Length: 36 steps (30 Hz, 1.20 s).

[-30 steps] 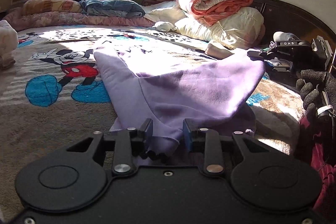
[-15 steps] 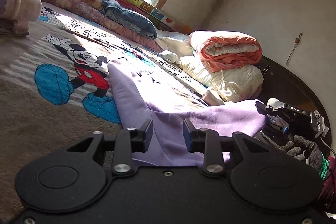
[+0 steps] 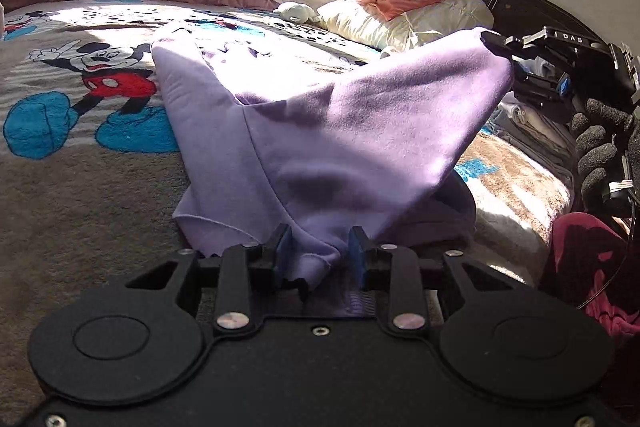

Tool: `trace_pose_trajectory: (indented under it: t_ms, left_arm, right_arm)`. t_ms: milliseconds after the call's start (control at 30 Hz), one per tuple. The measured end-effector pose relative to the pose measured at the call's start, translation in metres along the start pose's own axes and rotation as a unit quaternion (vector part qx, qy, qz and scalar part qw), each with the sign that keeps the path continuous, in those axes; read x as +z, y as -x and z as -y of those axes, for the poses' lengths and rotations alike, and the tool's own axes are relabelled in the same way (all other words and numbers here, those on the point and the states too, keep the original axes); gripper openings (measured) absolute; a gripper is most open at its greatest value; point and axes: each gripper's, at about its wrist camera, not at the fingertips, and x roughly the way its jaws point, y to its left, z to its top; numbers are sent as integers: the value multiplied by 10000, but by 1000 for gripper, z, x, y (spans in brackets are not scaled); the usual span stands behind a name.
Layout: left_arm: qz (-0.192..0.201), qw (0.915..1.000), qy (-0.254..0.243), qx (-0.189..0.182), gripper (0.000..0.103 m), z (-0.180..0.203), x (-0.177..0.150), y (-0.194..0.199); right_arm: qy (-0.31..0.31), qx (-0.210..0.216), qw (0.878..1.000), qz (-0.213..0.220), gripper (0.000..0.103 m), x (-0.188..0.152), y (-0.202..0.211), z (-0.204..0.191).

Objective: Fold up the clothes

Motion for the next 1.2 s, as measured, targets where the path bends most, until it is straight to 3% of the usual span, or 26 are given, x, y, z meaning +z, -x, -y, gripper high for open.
trace_pose_trajectory:
  t_ms: [133, 267, 433, 533, 633, 733, 800, 867, 1033, 1200]
  left_arm:
    - [-8, 9999, -91, -82, 45, 5, 0, 1]
    - [183, 9994, 159, -252, 47, 3, 7, 13]
    - [1142, 9890, 926, -144, 48, -16, 25, 40]
    - [1535, 9811, 1158, 209, 67, -29, 40, 45]
    - [1340, 9834, 895, 835, 67, -33, 68, 28]
    - [1059, 9856, 613, 1163, 66, -48, 91, -3]
    - [870, 9857, 424, 1381, 57, -58, 106, -24]
    - [680, 9846, 234, 1597, 39, -67, 121, -46]
    - [201, 9766, -240, 2127, 34, -92, 159, -98]
    - [-100, 9746, -631, 2147, 32, -99, 182, -147]
  right_arm:
    - [-343, -376, 9986, -160, 19, -19, -4, 44]
    - [-476, -351, 9978, -292, 19, -37, -7, 66]
    - [-599, -71, 9979, -231, 19, -48, -6, 77]
    - [-656, 50, 9976, -227, 19, -48, -7, 80]
    - [-697, 143, 9973, -191, 19, -48, -6, 81]
    - [-727, 164, 9971, -143, 19, -48, -5, 81]
    - [-746, 179, 9970, -111, 19, -48, -4, 82]
    - [-762, 181, 9968, -126, 19, -48, -5, 83]
    - [-750, 191, 9969, -144, 19, -47, -7, 86]
    - [-735, 183, 9970, -166, 18, -47, -10, 88]
